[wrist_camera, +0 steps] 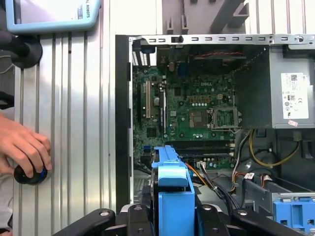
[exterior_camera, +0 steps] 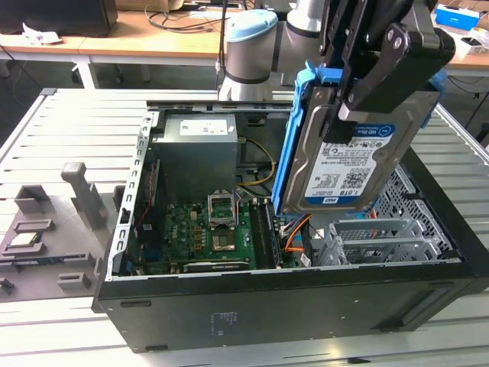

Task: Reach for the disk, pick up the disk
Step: 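Pick up the disk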

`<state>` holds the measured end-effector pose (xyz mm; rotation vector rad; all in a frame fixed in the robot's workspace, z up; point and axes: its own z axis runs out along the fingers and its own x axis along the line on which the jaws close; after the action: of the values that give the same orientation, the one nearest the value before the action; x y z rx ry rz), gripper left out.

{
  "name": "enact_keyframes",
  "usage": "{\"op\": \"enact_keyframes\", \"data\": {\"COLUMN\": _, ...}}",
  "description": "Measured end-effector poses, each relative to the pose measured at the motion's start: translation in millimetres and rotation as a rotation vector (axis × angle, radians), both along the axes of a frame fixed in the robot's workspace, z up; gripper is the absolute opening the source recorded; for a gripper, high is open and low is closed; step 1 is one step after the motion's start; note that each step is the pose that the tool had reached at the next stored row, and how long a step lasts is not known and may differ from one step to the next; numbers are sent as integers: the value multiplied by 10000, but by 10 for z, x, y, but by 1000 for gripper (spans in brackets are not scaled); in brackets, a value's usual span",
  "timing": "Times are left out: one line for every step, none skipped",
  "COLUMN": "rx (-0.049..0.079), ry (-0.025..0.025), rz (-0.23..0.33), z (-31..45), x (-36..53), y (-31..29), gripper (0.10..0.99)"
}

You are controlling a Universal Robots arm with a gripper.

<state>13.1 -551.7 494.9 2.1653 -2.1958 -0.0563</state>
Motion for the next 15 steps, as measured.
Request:
{"op": "enact_keyframes", "data": {"rx": 0, "ry": 3, "rz": 0, "z": -30, "x": 5, "y": -9, "gripper": 369}}
{"op": "enact_keyframes", "data": {"rx": 0, "ry": 4, "rz": 0, "z": -49, "x": 9, "y": -12, "gripper": 369}}
{"op": "enact_keyframes", "data": {"rx": -1, "ry": 5, "rz": 0, "z": -73, "x": 17, "y": -15, "gripper": 369}}
{"op": "enact_keyframes", "data": {"rx": -1, "ry": 5, "rz": 0, "z": -101, "x": 34, "y": -18, "gripper": 369}}
{"op": "enact_keyframes", "data": {"rx": -2, "ry": 6, "rz": 0, "z": -116, "x": 49, "y": -18, "gripper": 369}}
{"op": "enact_keyframes", "data": {"rx": -3, "ry": 10, "rz": -1, "z": -151, "x": 101, "y": -18, "gripper": 369}}
{"op": "enact_keyframes", "data": {"rx": -3, "ry": 17, "rz": -1, "z": -175, "x": 164, "y": -18, "gripper": 369}}
{"op": "enact_keyframes", "data": {"rx": -5, "ry": 22, "rz": 0, "z": -187, "x": 211, "y": -18, "gripper": 369}}
{"op": "enact_keyframes", "data": {"rx": -9, "ry": 32, "rz": 0, "z": -203, "x": 280, "y": -18, "gripper": 369}}
{"op": "enact_keyframes", "data": {"rx": -11, "ry": 38, "rz": -1, "z": -215, "x": 337, "y": -18, "gripper": 369}}
{"op": "enact_keyframes", "data": {"rx": -13, "ry": 44, "rz": 1, "z": -223, "x": 388, "y": -17, "gripper": 369}}
{"op": "enact_keyframes", "data": {"rx": -15, "ry": 51, "rz": -1, "z": -233, "x": 461, "y": -16, "gripper": 369}}
{"op": "enact_keyframes", "data": {"rx": -12, "ry": 60, "rz": 1, "z": -247, "x": 542, "y": -13, "gripper": 369}}
{"op": "enact_keyframes", "data": {"rx": -13, "ry": 66, "rz": 2, "z": -255, "x": 585, "y": -9, "gripper": 369}}
{"op": "enact_keyframes", "data": {"rx": -19, "ry": 78, "rz": 2, "z": -275, "x": 659, "y": 2, "gripper": 369}}
